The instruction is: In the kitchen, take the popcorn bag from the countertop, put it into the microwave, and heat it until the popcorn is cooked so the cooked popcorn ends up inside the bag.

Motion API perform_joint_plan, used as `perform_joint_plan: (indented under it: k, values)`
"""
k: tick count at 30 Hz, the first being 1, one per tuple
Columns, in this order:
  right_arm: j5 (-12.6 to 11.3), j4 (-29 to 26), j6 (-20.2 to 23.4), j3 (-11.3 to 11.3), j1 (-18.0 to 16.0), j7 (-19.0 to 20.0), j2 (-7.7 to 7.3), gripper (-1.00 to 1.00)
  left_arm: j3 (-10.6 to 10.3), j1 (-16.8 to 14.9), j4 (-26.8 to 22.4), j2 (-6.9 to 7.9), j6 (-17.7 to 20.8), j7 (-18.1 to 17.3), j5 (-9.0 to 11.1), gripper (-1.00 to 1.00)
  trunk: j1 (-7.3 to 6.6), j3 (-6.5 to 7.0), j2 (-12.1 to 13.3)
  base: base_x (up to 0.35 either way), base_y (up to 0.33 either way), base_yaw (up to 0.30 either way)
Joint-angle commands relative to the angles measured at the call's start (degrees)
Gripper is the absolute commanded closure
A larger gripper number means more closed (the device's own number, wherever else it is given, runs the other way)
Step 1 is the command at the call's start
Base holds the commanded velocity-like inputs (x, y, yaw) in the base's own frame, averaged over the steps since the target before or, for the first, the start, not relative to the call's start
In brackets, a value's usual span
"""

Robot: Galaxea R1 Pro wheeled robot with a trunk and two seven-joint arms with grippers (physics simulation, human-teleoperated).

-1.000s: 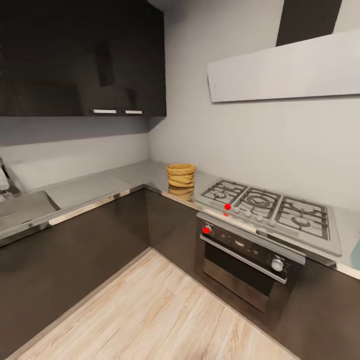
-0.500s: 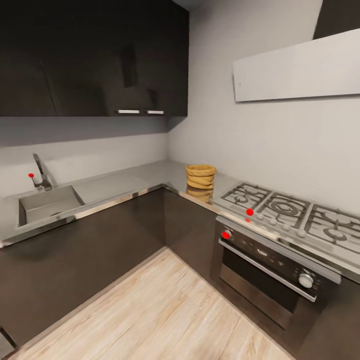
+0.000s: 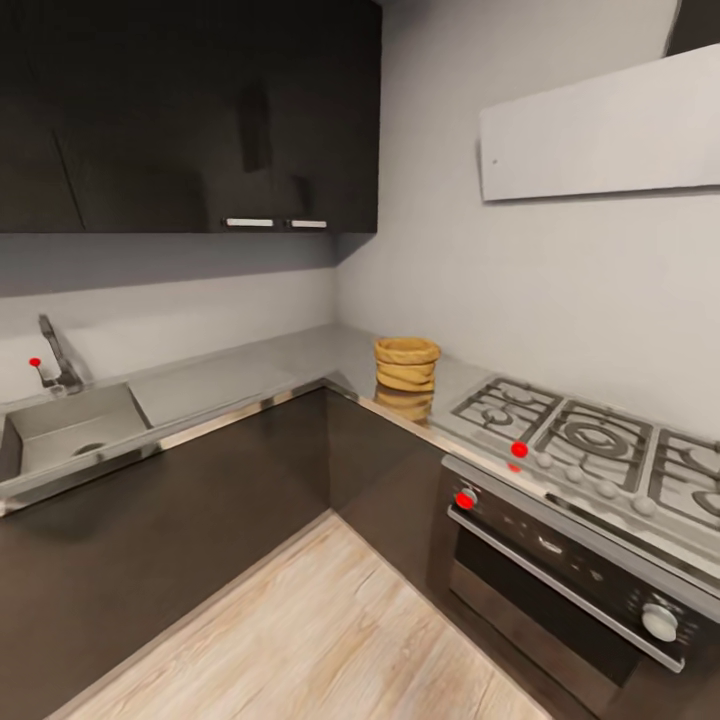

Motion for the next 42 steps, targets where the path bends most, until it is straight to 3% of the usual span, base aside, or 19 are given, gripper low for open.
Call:
perform_joint_plan:
  k: [1,16,42]
  values:
    - [0.5,0.2,-0.4,-0.5,-0.1,0.0,-0.02,-1.0,0.1,0.0,0.0,-0.02,-0.1,0.1,0.2,-1.0,0.03,-0.06,0.0,0.321,0.0,0.0]
    - [0.6,0.1,-0.6,-0.5,-0.1,-0.1,-0.02,-1.0,0.1,0.0,0.0,0.07,-0.1,0.1,0.2,-1.0,0.03,-0.06,0.0,0.292,0.0,0.0]
    - [0.6,0.1,-0.6,-0.5,-0.1,-0.1,-0.02,-1.0,0.1,0.0,0.0,0.07,-0.1,0.1,0.2,-1.0,0.03,-0.06,0.0,0.155,0.0,0.0]
